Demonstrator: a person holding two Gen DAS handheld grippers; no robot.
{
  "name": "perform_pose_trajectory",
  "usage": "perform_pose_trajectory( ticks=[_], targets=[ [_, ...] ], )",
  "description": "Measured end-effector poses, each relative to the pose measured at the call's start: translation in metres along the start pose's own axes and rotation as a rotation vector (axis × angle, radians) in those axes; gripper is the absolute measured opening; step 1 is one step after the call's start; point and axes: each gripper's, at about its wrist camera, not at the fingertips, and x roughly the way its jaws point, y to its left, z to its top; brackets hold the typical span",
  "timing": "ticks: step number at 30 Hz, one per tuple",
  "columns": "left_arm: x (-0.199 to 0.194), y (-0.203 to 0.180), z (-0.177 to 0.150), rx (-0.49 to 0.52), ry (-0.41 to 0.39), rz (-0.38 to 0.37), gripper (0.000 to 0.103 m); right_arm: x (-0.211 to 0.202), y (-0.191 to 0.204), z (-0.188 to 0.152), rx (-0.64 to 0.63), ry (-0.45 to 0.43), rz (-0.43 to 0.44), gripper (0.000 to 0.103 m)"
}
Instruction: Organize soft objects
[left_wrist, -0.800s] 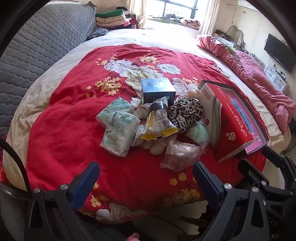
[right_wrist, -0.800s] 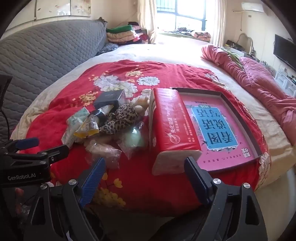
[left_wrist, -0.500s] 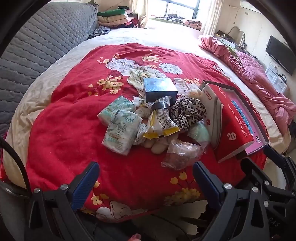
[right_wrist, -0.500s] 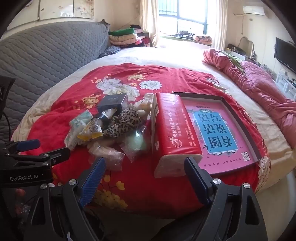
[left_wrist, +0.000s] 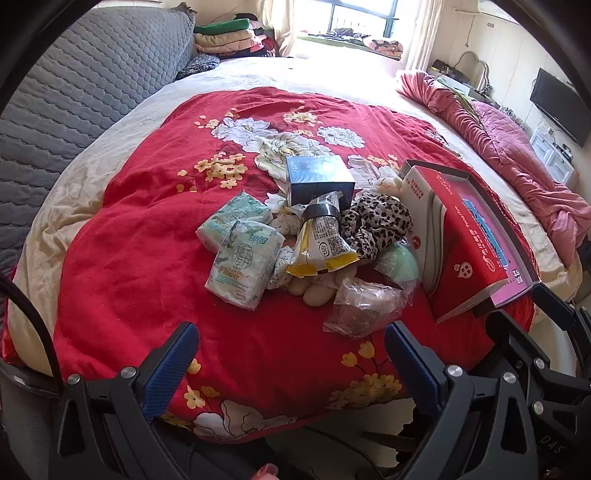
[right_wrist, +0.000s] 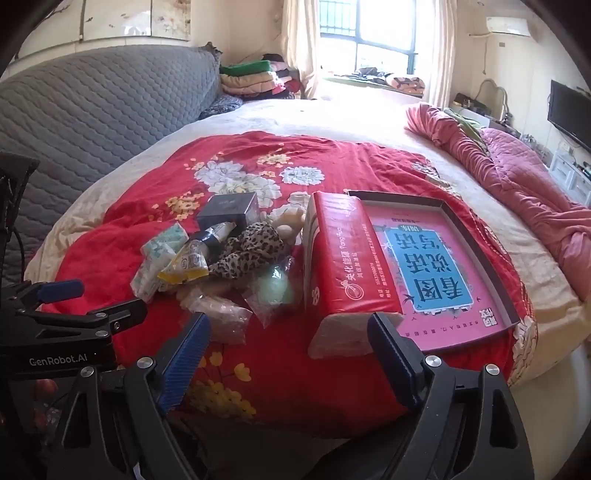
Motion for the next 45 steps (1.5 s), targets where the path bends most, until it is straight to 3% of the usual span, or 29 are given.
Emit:
perform_pose_trajectory(
  ticks=[45],
  targets=[
    [-0.0021, -0.0001, 0.0002, 0.001, 0.007, -0.004, 0.101, -0.0016, -0.0005, -0.0002, -0.006, -0.004, -0.007, 0.087]
  ],
)
